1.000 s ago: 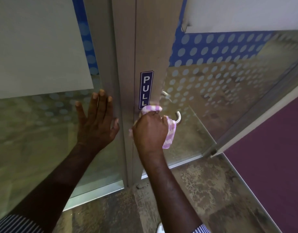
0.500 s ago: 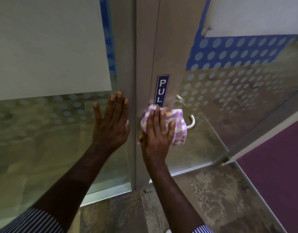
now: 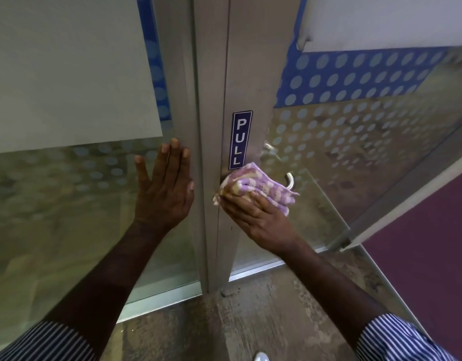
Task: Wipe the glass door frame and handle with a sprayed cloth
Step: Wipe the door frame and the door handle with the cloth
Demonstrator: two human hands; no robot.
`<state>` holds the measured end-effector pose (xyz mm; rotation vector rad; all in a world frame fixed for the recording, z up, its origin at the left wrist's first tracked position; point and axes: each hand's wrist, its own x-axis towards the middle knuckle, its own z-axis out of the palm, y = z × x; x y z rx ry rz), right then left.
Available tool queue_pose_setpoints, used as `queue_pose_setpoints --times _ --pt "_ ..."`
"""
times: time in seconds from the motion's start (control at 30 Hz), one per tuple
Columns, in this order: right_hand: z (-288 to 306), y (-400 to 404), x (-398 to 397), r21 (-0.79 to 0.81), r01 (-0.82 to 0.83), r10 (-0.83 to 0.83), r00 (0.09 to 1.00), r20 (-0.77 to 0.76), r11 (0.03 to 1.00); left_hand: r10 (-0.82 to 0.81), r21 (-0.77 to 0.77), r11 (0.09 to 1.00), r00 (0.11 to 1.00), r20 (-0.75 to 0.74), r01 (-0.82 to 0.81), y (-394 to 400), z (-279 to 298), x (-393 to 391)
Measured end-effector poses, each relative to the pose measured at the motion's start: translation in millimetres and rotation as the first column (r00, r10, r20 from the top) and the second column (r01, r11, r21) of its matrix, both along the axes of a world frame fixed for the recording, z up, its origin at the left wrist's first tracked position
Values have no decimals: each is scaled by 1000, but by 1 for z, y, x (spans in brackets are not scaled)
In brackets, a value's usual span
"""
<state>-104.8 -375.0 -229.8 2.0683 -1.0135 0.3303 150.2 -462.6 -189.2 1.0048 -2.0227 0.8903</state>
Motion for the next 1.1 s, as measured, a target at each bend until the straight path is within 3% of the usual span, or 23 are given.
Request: queue_pose_setpoints --times 0.1,0.2,0.3,0.43,0.53,0.67,0.73,0.83,0.97,1.03,1.1 --pt "4 11 -4 51 21 -30 985 168 998 5 -18 1000 1000 2 -5 -1 -2 0" --pt "1 10 28 83 253 -261 840 475 964 21 -32 999 1000 2 -21 -4 -5 -1" --pt "0 -10 79 110 371 -365 737 569 922 21 -19 1000 1000 -4 -21 -3 -6 -2" --pt "-6 -1 54 4 307 -270 832 485 952 19 -31 999 1000 -3 -19 -4 -6 0" --pt "-1 11 6 36 207 -203 880 429 978 22 -45 999 1000 -1 -22 -5 -5 0" --pt "13 1 3 203 166 -250 816 522 965 22 -66 998 1000 -8 -23 -4 -6 -3" --pt "13 -2 22 162 209 -264 764 589 964 36 -75 997 999 -7 -36 -4 -7 -6" --pt "11 -5 8 95 103 -138 833 535 990 42 -62 997 999 -4 -42 -5 -8 -5" --pt "34 -13 -72 285 -95 -10 939 345 954 52 -40 998 998 17 -52 -4 -8 -2" --pt "39 -13 -87 336 -99 -30 933 358 937 66 -31 997 997 27 -65 -4 -10 -2" --pt "24 -12 -80 325 -103 -76 865 495 940 73 -18 997 997 31 -72 -4 -9 -2"
